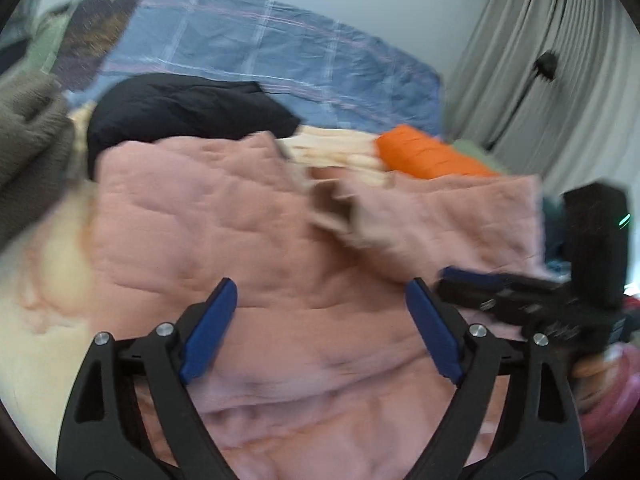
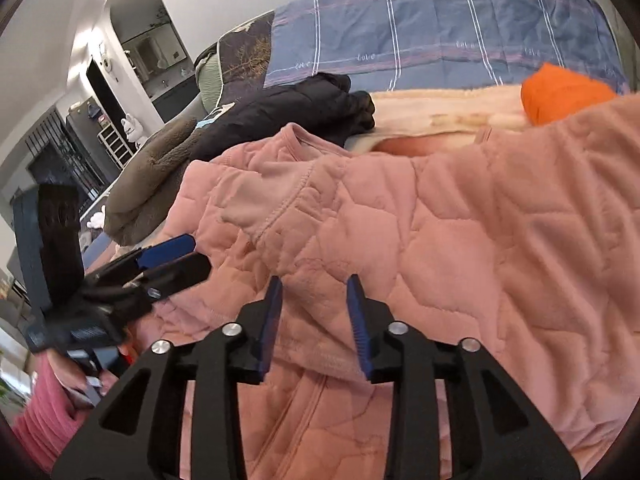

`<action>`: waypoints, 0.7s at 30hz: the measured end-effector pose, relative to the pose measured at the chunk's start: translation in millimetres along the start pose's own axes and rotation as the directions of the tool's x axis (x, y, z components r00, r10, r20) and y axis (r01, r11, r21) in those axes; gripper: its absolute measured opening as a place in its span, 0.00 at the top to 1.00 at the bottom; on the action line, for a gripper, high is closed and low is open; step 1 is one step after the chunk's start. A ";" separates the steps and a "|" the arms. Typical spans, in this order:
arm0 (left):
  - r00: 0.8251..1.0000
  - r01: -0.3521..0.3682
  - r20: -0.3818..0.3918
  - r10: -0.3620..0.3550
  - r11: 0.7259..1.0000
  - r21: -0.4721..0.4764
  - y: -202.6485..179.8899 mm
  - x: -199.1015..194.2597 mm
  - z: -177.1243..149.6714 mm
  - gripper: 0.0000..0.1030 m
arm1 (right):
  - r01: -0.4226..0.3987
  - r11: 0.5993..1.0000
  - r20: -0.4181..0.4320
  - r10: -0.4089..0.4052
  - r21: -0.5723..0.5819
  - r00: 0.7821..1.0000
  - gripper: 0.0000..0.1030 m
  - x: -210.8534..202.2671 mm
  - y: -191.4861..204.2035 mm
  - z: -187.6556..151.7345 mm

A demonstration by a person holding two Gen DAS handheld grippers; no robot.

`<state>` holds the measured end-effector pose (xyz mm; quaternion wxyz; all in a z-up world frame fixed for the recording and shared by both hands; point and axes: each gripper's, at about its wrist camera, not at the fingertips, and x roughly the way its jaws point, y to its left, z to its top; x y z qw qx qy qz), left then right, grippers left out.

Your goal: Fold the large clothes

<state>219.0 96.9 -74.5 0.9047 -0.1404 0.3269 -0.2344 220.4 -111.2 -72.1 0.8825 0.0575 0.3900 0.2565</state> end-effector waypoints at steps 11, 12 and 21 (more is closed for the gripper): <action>0.978 -0.034 -0.205 0.027 0.999 -0.030 -38.0 76.7 40.2 0.85 | 0.083 0.995 0.032 -0.081 -0.058 0.996 0.55 -27.8 -1.2 -11.4; 0.985 -0.024 -0.173 0.018 0.999 -0.033 -40.0 69.6 46.0 0.85 | 0.111 0.992 0.062 -0.107 -0.056 0.992 0.55 -40.1 -6.6 -11.1; 0.969 -0.205 0.158 0.188 0.974 0.096 -27.2 -61.2 62.5 0.82 | 0.375 0.927 0.166 -0.375 0.032 0.912 0.40 -91.0 -67.4 -5.9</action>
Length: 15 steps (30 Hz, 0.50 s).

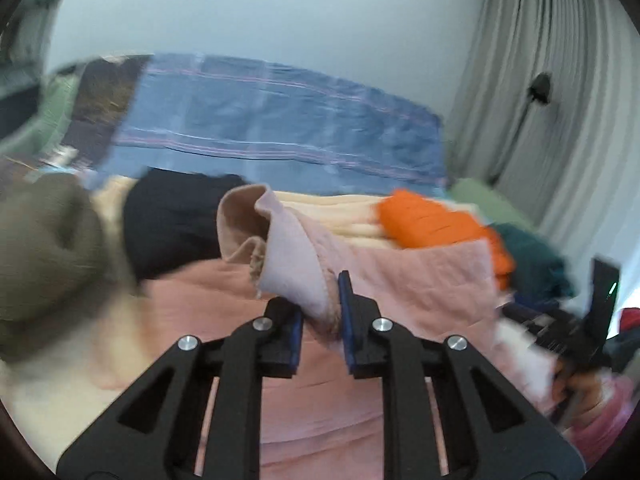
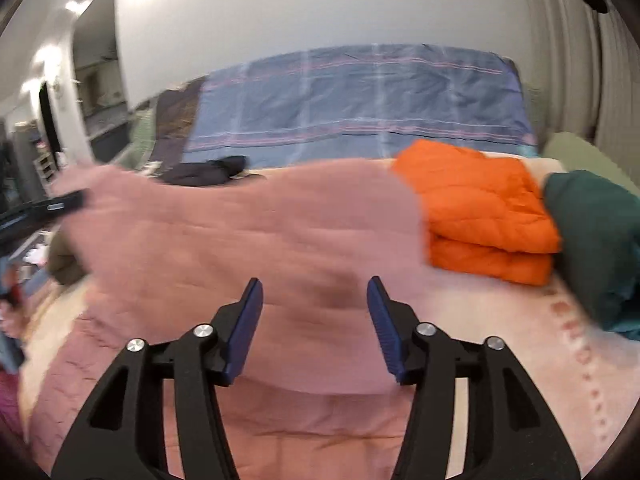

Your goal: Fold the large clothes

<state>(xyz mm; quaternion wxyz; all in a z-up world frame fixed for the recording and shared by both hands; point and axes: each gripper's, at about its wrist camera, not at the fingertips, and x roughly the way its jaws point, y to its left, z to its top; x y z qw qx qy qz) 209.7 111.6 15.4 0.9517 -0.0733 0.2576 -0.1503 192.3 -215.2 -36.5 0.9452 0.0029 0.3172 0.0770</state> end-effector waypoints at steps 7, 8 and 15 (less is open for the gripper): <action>0.946 -0.267 -0.186 0.265 0.964 0.014 52.6 44.5 -61.1 0.40 | 0.132 0.991 -0.163 -0.134 -0.025 0.977 0.40 44.9 6.4 -21.4; 0.950 -0.269 -0.167 0.265 0.963 0.003 51.7 38.4 -58.6 0.40 | 0.128 0.992 -0.144 -0.130 -0.020 0.981 0.40 35.5 7.2 -16.6; 0.971 -0.236 0.064 0.231 0.968 0.083 -3.7 -7.8 -17.1 0.38 | 0.015 1.000 0.025 -0.016 0.017 1.000 0.41 10.5 11.2 30.2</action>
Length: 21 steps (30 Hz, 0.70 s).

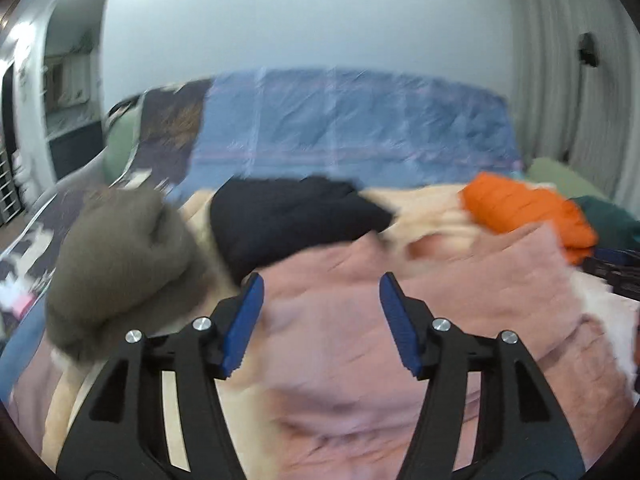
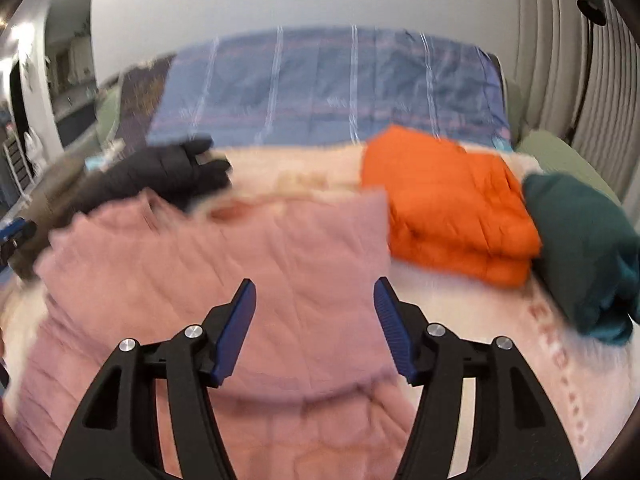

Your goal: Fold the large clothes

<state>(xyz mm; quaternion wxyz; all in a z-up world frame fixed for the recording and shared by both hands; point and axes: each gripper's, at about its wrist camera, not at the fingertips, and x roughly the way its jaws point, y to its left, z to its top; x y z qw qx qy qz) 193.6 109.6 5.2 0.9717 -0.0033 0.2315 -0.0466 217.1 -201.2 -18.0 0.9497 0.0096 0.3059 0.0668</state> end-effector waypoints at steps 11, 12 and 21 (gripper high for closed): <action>0.967 0.011 -0.251 0.036 0.983 0.183 -53.7 98.6 -64.9 0.13 | 0.154 0.985 -0.173 -0.166 -0.082 0.971 0.39 88.7 -7.8 -42.0; 0.967 0.014 -0.251 0.033 0.983 0.181 -52.2 98.4 -67.0 0.13 | 0.161 0.983 -0.166 -0.174 -0.089 0.971 0.38 88.8 -6.2 -43.1; 0.987 0.073 -0.152 -0.048 0.983 0.166 -20.1 -3.2 -60.4 0.07 | 0.090 0.996 -0.140 -0.085 0.025 0.987 0.34 -12.3 -49.6 -55.0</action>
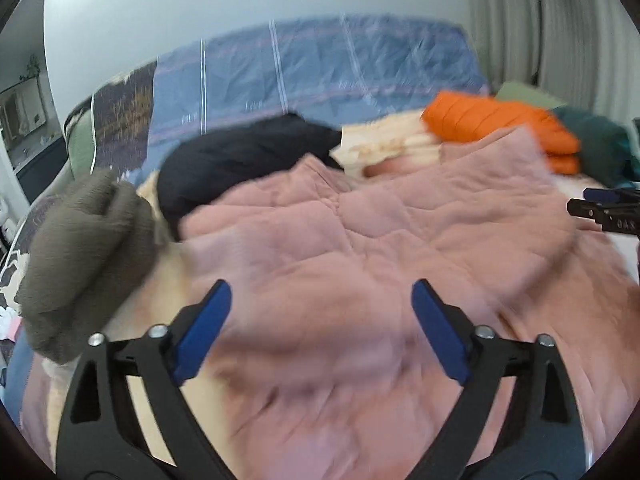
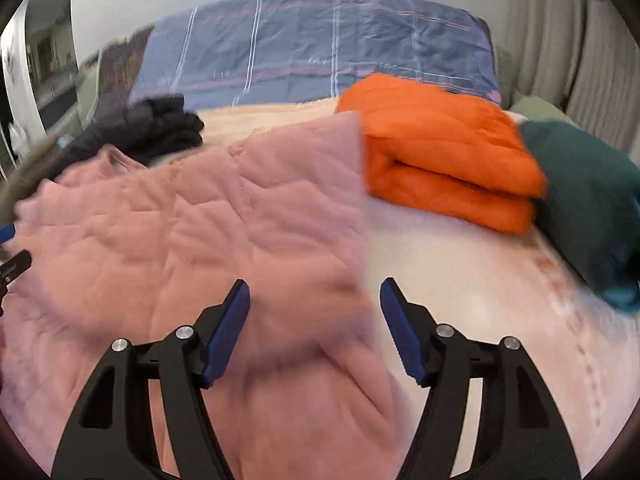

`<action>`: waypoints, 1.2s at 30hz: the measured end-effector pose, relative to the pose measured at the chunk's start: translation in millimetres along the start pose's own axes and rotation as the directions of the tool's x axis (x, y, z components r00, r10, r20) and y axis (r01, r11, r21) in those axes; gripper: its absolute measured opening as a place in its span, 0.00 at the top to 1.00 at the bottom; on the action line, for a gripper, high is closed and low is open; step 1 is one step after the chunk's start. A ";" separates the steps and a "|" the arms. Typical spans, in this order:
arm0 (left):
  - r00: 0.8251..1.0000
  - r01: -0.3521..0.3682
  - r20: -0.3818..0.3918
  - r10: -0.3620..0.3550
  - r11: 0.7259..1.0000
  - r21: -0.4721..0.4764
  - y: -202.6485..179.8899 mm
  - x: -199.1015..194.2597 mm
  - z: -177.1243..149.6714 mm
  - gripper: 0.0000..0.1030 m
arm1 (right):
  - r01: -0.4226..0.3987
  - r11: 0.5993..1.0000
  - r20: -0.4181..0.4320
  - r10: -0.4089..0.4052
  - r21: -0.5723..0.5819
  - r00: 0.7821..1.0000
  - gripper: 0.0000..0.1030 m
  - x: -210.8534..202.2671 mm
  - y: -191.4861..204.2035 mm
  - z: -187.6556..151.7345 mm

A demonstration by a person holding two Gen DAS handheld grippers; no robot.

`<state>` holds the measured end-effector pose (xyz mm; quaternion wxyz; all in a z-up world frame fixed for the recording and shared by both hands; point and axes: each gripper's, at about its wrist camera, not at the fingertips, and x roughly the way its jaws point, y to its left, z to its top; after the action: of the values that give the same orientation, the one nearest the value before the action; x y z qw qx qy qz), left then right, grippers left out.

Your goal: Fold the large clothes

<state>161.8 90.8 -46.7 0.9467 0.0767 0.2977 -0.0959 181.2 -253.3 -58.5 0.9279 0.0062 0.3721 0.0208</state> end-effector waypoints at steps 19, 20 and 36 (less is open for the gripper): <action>0.915 0.294 -0.218 -0.339 0.931 -0.216 43.5 -89.8 -160.6 0.27 | -0.329 0.907 -0.065 0.357 0.262 0.932 0.44 -92.6 -69.5 -161.0; 0.910 0.315 -0.208 -0.359 0.923 -0.219 40.2 -98.3 -168.9 0.27 | -0.347 0.899 -0.063 0.376 0.266 0.925 0.45 -94.8 -69.7 -164.8; 0.878 0.409 -0.176 -0.445 0.889 -0.206 -15.4 -137.6 -171.6 0.78 | -0.536 0.808 0.026 0.547 0.243 0.837 0.83 -145.2 -37.2 -187.8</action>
<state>-46.6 129.3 -107.6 0.8664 -0.0584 0.4164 -0.2694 -52.1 -297.5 -95.1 0.8670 0.2238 0.3755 0.2391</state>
